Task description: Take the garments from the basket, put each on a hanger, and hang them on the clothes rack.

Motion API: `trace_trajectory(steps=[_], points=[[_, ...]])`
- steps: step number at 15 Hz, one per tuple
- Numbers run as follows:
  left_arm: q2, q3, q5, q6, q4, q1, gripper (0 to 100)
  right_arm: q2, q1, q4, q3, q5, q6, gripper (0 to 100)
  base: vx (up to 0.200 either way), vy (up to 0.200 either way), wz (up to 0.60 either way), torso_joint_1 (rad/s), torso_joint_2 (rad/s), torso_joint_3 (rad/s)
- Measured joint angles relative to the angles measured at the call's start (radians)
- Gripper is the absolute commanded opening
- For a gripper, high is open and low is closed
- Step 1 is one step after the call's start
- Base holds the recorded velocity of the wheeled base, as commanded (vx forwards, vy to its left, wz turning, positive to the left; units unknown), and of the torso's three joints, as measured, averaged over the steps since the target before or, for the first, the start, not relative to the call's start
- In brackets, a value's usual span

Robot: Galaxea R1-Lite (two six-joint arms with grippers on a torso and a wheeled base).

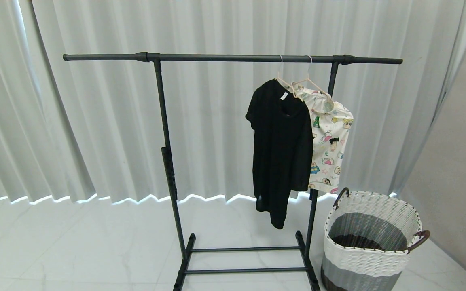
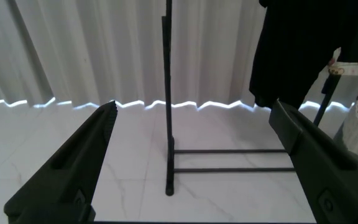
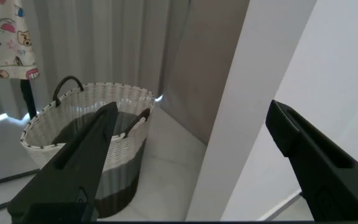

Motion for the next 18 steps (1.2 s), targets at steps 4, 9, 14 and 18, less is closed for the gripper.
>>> trace_trajectory(steps=[4, 9, 14, 18], points=[[-0.015, -0.001, 0.000, -0.001, 0.000, -0.002, 100, -0.002, 0.000, 0.000, 0.000, 0.000, -0.003, 100, 0.000, 0.000, 0.00, 0.000, 0.00, 0.000], [-0.016, -0.001, 0.000, -0.001, 0.001, -0.001, 100, -0.002, 0.001, 0.006, 0.000, 0.263, 0.039, 100, 0.000, 0.000, 0.00, 0.000, 0.00, 0.000], [-0.017, -0.001, 0.000, -0.001, 0.001, -0.001, 100, -0.001, 0.000, 0.130, -0.020, 0.603, 0.284, 100, 0.000, 0.000, 0.00, 0.000, 0.00, 0.000], [-0.017, -0.001, 0.000, -0.001, 0.001, -0.002, 100, -0.002, 0.001, 0.068, -0.010, 0.396, 0.152, 100, 0.000, 0.000, 0.00, 0.000, 0.00, 0.000]])
